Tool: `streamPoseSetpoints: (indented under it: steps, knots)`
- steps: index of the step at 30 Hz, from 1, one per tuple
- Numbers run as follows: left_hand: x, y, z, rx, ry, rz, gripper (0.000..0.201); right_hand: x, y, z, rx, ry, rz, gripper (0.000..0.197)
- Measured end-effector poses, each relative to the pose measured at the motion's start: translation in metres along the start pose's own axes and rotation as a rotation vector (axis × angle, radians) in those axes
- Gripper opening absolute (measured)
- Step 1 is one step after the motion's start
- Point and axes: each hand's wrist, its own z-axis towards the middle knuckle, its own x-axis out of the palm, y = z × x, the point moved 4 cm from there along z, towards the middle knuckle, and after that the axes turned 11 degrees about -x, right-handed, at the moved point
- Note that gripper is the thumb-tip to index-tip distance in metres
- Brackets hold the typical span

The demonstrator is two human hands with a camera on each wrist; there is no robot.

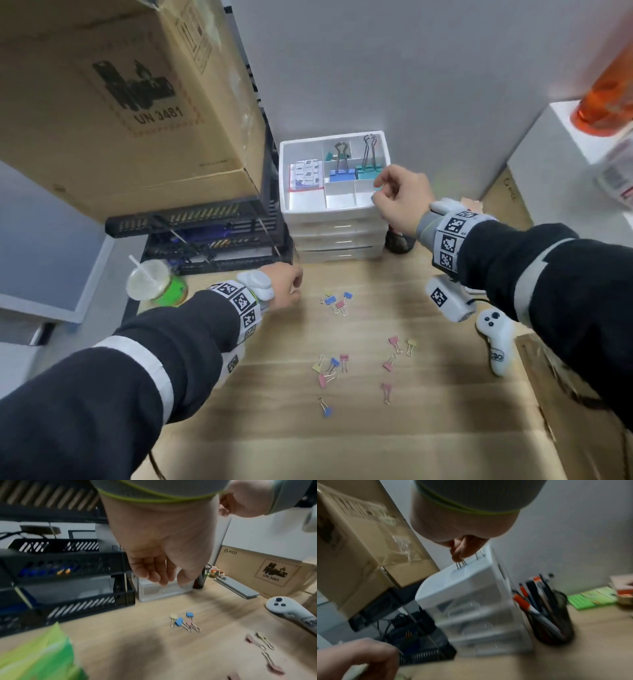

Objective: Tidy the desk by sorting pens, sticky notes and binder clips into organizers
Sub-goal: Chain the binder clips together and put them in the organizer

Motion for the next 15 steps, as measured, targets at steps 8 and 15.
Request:
streamPoseSetpoints:
  steps: [8,15]
  knots:
    - [0.107,-0.012,-0.024,0.001,0.262,0.059,0.027,0.071,-0.089,-0.138,0.334,0.628,-0.187,0.008]
    - [0.135,-0.036,-0.021,0.015,0.316,0.087,0.012,0.105,-0.111,-0.234,0.539,1.102,-0.406,0.038]
